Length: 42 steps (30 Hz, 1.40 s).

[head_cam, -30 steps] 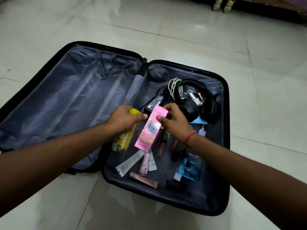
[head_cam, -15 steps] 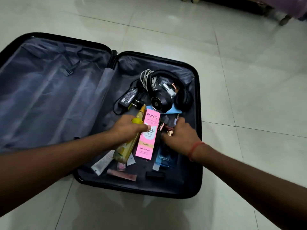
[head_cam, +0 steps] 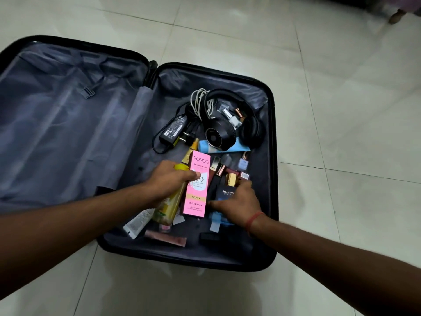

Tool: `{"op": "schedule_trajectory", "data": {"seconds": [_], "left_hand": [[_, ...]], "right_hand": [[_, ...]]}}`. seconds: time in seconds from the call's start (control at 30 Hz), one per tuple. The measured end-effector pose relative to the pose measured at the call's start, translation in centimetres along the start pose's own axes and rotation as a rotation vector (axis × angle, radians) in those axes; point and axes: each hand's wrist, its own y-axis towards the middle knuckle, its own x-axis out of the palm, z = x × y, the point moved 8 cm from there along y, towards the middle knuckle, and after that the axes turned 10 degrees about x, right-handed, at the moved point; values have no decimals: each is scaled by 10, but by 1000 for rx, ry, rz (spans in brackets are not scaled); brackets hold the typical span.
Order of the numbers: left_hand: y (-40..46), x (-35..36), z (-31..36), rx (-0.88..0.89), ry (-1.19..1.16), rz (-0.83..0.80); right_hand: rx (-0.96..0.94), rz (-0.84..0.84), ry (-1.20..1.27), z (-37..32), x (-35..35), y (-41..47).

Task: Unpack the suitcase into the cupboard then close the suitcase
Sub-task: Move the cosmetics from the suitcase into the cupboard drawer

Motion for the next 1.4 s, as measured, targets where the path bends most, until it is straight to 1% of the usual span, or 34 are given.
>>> {"op": "schedule_trajectory", "data": {"seconds": [0.07, 0.13, 0.23, 0.3, 0.37, 0.43, 0.5, 0.57, 0.63, 0.7, 0.83, 0.97, 1.1, 1.17, 1.23, 1.4], "left_hand": [[0, 0, 3, 8, 0, 4], [1, 0, 6, 11, -2, 3], [0, -6, 15, 12, -42, 37], [-2, -10, 27, 15, -87, 98], [-12, -9, 40, -1, -119, 150], [-26, -2, 58, -25, -154, 167], [-46, 7, 83, -52, -200, 166], [-70, 14, 117, -86, -255, 149], [-98, 20, 161, -130, -274, 121], [-130, 23, 213, -125, -220, 80], [-205, 31, 345, -99, -105, -30], [-278, 46, 476, -47, -38, -224], [-345, 70, 606, 70, 64, -351], [-382, 90, 664, 125, 130, -414], [-416, 114, 707, 186, 166, -489], [-495, 186, 787, 322, 255, -624]], "right_hand": [[-48, -7, 96, -4, -6, 2], [-51, -26, 211, -5, -15, 8], [-15, -84, 521, -6, -33, 17], [5, -187, 739, -15, -47, 15], [-14, -303, 880, -30, -60, 1], [-14, -380, 912, -45, -78, -20], [21, -443, 879, -57, -101, -49], [66, -454, 860, -67, -129, -80], [104, -431, 860, -77, -169, -116], [120, -394, 884, -88, -214, -160], [150, -278, 995, -109, -325, -270], [152, -180, 1089, -132, -433, -389], [142, -45, 1161, -149, -528, -504], [138, 19, 1202, -148, -569, -560], [120, 82, 1258, -143, -604, -607], [109, 267, 1371, -91, -684, -705]]}}
